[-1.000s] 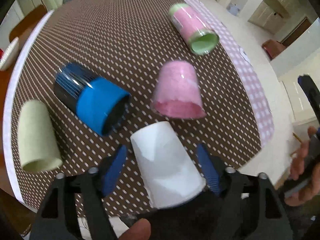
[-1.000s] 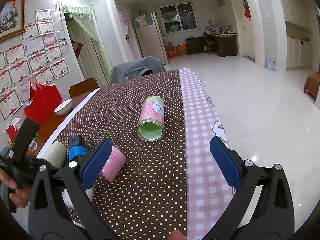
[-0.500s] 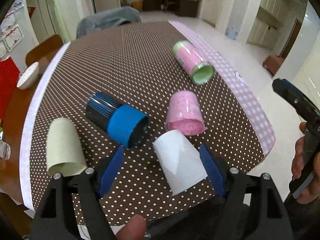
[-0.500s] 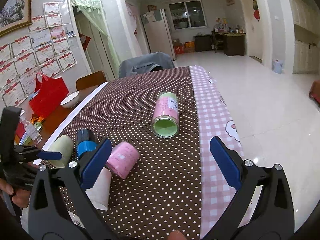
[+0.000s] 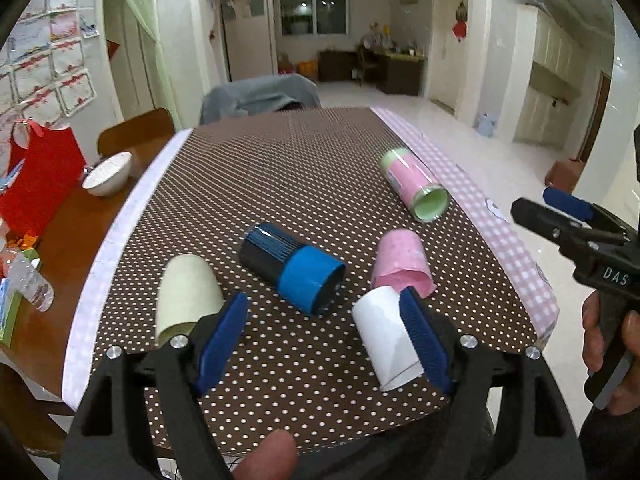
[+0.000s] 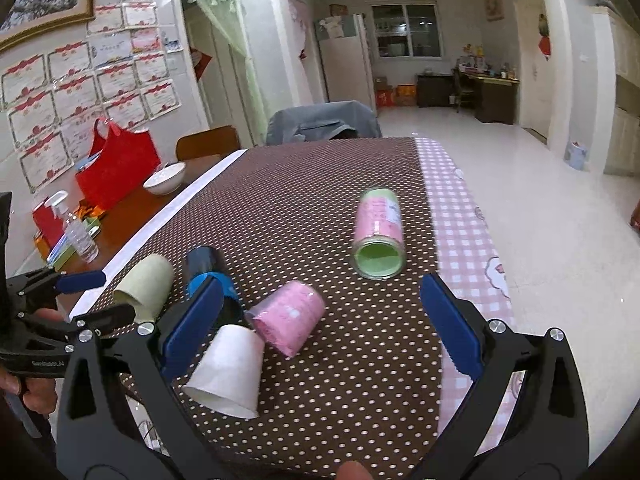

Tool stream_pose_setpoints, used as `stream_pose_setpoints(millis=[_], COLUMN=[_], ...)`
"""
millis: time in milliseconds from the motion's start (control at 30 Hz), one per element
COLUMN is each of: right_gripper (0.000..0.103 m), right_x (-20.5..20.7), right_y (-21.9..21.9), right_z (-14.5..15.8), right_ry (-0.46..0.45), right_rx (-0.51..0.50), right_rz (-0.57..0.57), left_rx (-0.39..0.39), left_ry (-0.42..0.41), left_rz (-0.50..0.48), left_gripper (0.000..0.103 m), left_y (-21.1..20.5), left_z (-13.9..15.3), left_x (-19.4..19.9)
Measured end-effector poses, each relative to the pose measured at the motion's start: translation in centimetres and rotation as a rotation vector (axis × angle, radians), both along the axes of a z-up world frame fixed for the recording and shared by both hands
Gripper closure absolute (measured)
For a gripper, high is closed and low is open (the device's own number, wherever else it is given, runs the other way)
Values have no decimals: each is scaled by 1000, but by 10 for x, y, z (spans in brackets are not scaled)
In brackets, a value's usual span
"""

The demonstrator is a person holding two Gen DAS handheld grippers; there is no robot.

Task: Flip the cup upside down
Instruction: 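Move the right tool toward the white cup on the table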

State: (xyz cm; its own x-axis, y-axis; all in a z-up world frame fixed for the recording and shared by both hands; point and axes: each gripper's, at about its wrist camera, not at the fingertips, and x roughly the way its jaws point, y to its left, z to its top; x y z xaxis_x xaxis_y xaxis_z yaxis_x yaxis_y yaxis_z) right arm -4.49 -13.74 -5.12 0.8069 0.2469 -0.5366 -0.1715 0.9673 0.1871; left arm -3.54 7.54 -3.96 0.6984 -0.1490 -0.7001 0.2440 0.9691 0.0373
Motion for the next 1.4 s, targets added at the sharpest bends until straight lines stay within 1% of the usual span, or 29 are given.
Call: stream_pose_setpoints(millis=[300, 400, 533, 700, 900, 1067, 1200, 1400], right_gripper=[6, 6, 6, 6, 6, 6, 6, 6], right_x=[10, 13, 16, 23, 33, 47, 58, 75], right_y=[36, 49, 62, 76, 88, 93, 96, 95], right_z=[-5, -9, -14, -29, -51, -68, -76, -87], right_ry=[87, 126, 174, 267, 386, 494, 574, 668], right_rx=[5, -9, -24, -14, -20, 6, 33, 11], right_rz=[138, 172, 212, 266, 298, 314, 334, 324], left_rx=[14, 7, -9, -14, 27, 19, 8, 3], left_ry=[-103, -133, -169, -201, -261, -262, -255, -239], left_rz=[67, 84, 111, 147, 221, 241, 249, 252], left_gripper=[25, 17, 17, 17, 15, 15, 15, 15], left_y=[28, 36, 47, 58, 72, 82, 88, 95], left_z=[4, 5, 3, 0, -9, -17, -24, -33], left_x=[-23, -31, -42, -48, -56, -58, -58, -58])
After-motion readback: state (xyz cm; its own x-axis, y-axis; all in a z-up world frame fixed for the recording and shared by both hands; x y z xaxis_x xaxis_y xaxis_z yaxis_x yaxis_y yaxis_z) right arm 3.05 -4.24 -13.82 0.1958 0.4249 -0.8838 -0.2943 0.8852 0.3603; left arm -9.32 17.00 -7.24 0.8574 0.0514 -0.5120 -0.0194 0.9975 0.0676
